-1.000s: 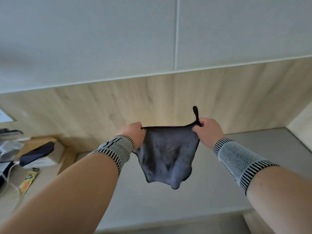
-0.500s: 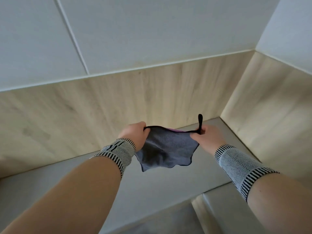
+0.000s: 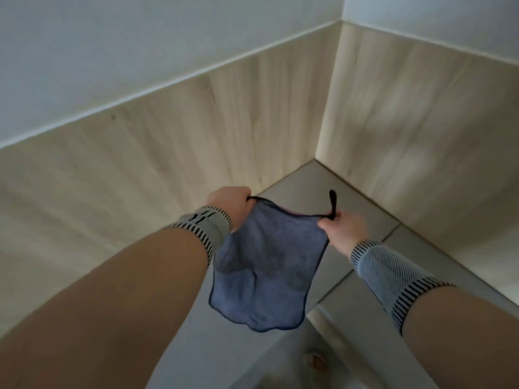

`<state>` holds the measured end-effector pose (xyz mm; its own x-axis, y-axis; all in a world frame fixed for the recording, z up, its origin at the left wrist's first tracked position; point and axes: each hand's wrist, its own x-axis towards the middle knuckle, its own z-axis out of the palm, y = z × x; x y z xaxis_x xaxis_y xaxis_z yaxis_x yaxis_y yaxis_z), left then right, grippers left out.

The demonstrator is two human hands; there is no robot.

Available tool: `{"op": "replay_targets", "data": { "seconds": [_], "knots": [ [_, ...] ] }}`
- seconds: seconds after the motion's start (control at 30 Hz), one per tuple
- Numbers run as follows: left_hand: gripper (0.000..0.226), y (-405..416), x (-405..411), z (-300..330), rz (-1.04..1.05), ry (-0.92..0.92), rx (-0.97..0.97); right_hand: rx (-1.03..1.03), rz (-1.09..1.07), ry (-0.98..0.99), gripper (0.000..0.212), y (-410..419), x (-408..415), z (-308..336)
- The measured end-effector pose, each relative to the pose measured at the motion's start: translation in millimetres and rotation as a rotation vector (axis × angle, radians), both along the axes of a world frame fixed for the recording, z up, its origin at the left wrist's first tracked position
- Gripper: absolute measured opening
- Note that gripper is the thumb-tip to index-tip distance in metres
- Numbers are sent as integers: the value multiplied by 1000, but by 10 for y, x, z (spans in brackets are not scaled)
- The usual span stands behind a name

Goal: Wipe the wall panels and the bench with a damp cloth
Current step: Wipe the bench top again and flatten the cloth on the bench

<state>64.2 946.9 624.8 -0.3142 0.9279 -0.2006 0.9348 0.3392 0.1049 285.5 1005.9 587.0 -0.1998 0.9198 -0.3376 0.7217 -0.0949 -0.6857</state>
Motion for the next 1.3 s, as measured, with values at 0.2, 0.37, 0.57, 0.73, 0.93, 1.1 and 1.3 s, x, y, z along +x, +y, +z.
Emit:
{"op": "replay_targets", "data": {
  "seconds": [0.2,0.37,0.57,0.73,0.93,1.1,1.3],
  "knots": [
    [31,1042,389,-936,140,-230,371,-20,-534,-32,50,1038,165,-848],
    [43,815,755,-2516,278,-413,49,100,-133,-446,76,1077,258,-2038],
    [67,903,854,-3644,337,-369,-290,94,450,-375,60,1256,-145,-3036],
    [72,1155,893,-3953,293,-196,-339,190,575,-587,63,1542,-308,-3555],
    [76,1866,515,-4045,206,-88,-259,261,526,-682,88,2365,-471,-3722],
    [78,2671,209,-4106,164,-34,-210,310,485,-687,86,3079,-721,-3789],
    [79,3469,46,-4161,164,-12,-100,348,453,-698,85,3985,-981,-3822]
  ]
}}
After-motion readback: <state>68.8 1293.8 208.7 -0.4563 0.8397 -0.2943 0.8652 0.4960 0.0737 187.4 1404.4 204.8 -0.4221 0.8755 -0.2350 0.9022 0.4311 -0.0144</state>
